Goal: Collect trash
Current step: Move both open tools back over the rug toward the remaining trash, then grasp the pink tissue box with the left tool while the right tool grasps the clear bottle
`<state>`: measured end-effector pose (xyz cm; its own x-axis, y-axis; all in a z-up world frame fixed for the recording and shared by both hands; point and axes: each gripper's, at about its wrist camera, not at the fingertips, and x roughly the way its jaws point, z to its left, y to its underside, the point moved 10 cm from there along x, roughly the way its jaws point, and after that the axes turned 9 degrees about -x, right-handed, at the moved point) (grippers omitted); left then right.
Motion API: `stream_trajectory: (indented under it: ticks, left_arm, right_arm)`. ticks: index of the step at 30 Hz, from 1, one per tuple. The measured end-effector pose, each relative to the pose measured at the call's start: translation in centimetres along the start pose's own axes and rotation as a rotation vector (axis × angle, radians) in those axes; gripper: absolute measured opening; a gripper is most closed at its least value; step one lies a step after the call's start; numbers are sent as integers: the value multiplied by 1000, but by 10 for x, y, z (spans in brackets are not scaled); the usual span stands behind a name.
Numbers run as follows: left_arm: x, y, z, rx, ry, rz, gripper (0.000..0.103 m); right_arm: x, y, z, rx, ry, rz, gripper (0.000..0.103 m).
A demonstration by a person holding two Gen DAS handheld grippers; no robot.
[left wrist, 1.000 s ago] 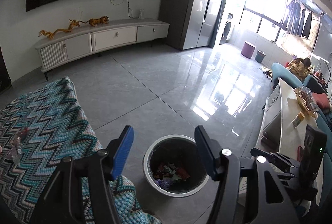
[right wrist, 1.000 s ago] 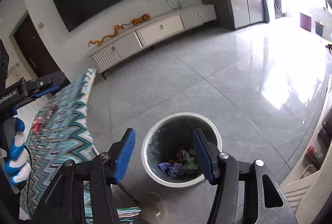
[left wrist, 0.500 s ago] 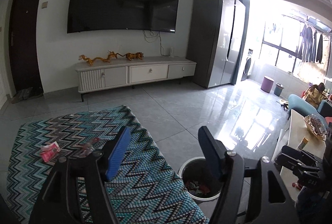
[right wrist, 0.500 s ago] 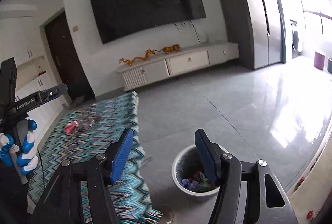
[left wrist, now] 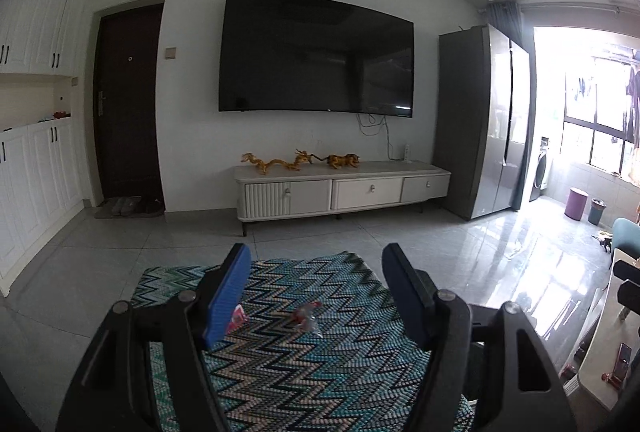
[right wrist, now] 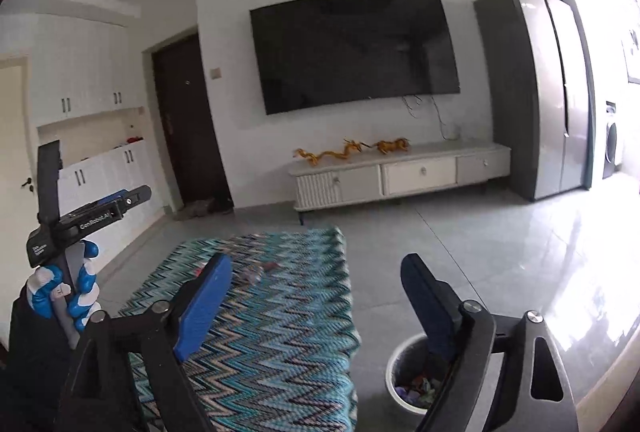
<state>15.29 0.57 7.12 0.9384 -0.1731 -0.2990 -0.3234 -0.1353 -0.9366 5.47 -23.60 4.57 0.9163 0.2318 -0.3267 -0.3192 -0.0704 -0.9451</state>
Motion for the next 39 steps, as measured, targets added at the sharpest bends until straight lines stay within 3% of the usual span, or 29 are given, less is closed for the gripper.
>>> stream_trajectory:
  ticks: [5,10,21,25,32,39]
  left_arm:
    - [-22,-42,39,-13,-82,-75,67]
    - [-16,-57,64,-7,-136,-51,67]
    - [72,-48,132,-97,-232,50,67]
    - [118,-21,153,-101,-234,113,73]
    - [206,54,189,-128,-209,275,73]
    - [272,121,196,-72,-170,396,73]
  right_arm:
    - [-3,-40,35,-35,-79,-67,103]
    - [10,-56,54,-48,-139,-84,103]
    - [79,-80,83,-86,-226,-80,103]
    - [132,-73,100,-110,-262,-18,103]
    - [252,-17,117,-97,-275,180,103]
    - [363,59,119,-21,-285,405,82]
